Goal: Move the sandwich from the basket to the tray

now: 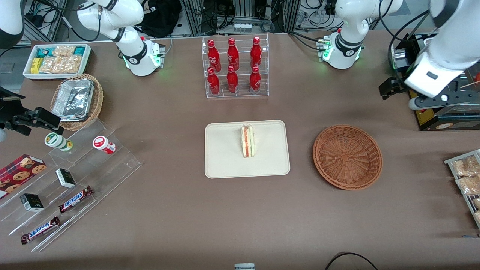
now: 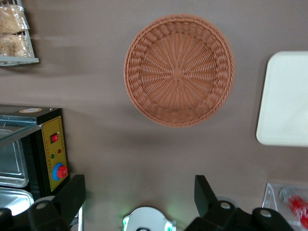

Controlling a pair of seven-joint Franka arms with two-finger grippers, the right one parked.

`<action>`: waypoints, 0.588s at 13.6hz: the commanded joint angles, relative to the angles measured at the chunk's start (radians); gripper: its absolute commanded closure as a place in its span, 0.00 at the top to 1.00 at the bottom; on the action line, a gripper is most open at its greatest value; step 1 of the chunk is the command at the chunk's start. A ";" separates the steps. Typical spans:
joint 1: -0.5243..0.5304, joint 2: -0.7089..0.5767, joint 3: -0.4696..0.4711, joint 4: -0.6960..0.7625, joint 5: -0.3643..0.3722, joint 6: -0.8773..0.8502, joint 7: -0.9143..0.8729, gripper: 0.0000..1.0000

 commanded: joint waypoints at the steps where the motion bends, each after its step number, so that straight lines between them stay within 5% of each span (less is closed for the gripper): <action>1: 0.015 0.020 -0.010 0.078 -0.021 -0.058 0.049 1.00; 8: -0.016 0.026 0.125 0.117 -0.055 -0.058 0.116 1.00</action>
